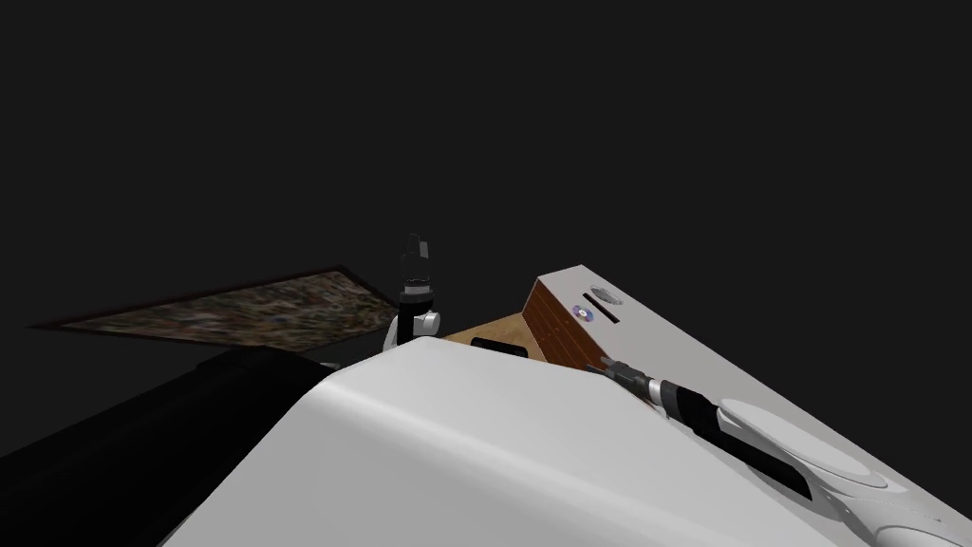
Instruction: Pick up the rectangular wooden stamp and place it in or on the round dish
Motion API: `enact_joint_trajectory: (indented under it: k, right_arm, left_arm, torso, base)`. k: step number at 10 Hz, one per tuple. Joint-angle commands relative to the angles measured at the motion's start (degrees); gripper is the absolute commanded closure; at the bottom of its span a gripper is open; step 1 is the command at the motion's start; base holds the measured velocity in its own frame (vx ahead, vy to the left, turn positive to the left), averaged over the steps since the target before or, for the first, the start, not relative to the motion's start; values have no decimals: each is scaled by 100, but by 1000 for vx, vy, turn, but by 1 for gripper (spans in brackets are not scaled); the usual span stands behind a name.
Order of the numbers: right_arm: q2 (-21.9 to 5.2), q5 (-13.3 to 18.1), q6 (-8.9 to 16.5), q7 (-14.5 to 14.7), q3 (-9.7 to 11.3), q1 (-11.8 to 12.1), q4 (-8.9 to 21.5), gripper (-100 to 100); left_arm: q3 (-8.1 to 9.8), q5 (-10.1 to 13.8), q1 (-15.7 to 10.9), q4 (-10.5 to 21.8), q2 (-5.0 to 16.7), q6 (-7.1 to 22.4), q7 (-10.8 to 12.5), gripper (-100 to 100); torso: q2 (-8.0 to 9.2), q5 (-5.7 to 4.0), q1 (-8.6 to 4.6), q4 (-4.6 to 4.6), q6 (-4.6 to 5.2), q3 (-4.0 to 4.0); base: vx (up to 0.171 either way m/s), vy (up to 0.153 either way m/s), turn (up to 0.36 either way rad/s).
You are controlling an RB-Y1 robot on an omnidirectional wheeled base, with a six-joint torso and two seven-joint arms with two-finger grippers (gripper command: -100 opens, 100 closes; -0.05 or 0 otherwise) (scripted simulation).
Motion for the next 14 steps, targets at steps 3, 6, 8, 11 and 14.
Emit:
enact_joint_trajectory:
  k: [3,6,8,11,14]
  right_arm:
    - [-93,4,-50,-30,70,-117,311,-100]
    - [-249,5,-130,-103,204,-309,771,-100]
    - [-316,2,-169,-148,272,-399,1078,-100]
    - [-375,-2,-205,-200,340,-485,1460,-100]
    - [-474,-16,-272,-320,473,-642,1879,-100]
  left_arm:
    - [0,0,-1,0,0,0,0,0]
    - [0,0,0,0,0,0,0,0]
    - [0,0,0,0,0,0,0,0]
    - [0,0,-1,0,0,0,0,0]
    - [0,0,-1,0,0,0,0,0]
  torso:
    - [-5,-1,-11,-1,-5,-3]
    - [-2,-2,-7,0,1,-1]
    - [-2,-3,-10,0,0,-1]
    - [-1,-2,-9,0,-6,-1]
    - [-4,0,-3,-1,-3,-3]
  base:
    - [-1,-51,208]
    - [-18,-44,230]
    - [-21,-45,267]
    - [-24,-47,216]
    - [-17,-30,199]
